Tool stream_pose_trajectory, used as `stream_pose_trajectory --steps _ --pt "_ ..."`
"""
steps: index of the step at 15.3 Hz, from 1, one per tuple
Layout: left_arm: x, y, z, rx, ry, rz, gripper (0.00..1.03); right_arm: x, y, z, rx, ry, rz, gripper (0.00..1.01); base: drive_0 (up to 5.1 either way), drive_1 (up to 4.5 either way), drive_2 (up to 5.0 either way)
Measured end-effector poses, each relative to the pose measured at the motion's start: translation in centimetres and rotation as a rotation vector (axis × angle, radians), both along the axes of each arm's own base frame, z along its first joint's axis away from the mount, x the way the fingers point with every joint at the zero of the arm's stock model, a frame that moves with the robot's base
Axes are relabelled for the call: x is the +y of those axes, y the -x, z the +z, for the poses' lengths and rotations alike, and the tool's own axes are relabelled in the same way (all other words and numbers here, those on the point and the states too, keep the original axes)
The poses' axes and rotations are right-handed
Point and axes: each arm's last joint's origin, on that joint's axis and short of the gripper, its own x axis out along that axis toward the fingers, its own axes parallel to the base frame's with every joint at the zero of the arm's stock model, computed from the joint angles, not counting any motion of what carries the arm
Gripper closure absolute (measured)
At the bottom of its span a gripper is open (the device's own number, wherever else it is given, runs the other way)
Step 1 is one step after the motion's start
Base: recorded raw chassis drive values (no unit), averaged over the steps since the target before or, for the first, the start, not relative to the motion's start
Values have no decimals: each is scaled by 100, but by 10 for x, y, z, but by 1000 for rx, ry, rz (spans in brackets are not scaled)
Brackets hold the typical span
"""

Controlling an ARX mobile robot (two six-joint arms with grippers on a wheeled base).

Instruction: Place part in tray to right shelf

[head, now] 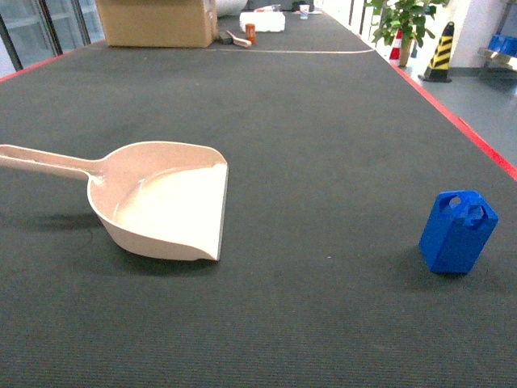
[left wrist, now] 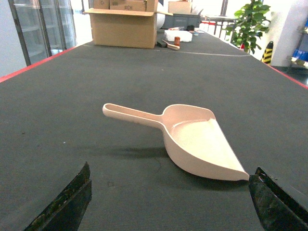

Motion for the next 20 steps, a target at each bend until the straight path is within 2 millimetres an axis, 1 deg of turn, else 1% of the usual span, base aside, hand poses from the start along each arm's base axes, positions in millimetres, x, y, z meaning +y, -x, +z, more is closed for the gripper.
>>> stream_pose_trajectory --steps 20 --pt "0 0 0 0 0 0 5 0 0 0 0 0 0 3 0 0 0"
